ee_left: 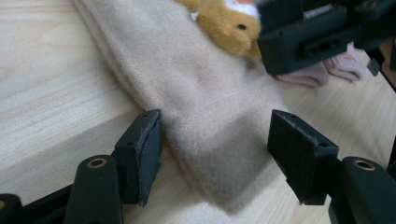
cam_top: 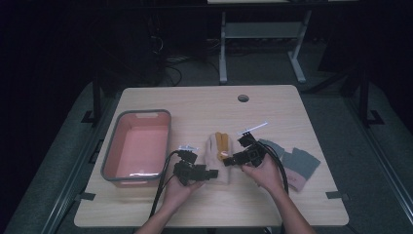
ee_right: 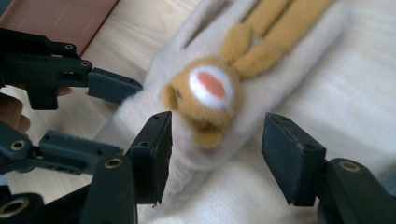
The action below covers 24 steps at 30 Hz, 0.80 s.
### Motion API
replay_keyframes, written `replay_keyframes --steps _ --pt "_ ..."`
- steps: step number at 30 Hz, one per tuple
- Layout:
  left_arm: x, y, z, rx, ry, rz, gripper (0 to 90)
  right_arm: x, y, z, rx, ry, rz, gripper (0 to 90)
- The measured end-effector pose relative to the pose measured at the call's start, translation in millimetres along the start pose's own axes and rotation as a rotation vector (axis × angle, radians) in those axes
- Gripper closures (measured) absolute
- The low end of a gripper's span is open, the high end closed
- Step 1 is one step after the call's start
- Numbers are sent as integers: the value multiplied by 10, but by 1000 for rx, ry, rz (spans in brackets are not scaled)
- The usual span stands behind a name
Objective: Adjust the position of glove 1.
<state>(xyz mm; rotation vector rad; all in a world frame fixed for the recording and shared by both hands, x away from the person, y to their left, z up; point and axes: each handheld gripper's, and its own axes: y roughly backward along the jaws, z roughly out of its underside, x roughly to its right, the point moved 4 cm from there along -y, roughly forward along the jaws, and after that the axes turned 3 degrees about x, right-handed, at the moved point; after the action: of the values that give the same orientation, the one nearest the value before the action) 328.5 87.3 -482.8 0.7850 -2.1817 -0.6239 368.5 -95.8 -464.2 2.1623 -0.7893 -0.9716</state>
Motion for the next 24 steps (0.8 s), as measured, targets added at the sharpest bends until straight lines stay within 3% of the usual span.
replay_keyframes --steps 4,10,13,18,24 --pt "-8 -25 10 -19 4 -1 377 28 -36 76 1 -43 -11 434" --pt "4 -42 20 -41 21 30 352 63 -110 135 19 -106 -41 438" --pt "1 -72 31 -56 27 15 384 71 -144 159 23 -125 -45 442" --pt "6 -81 23 -71 3 -8 450 93 -176 186 45 -171 -79 463" --pt "-1 -95 9 -79 19 -8 528 42 -237 179 60 -185 -62 592"
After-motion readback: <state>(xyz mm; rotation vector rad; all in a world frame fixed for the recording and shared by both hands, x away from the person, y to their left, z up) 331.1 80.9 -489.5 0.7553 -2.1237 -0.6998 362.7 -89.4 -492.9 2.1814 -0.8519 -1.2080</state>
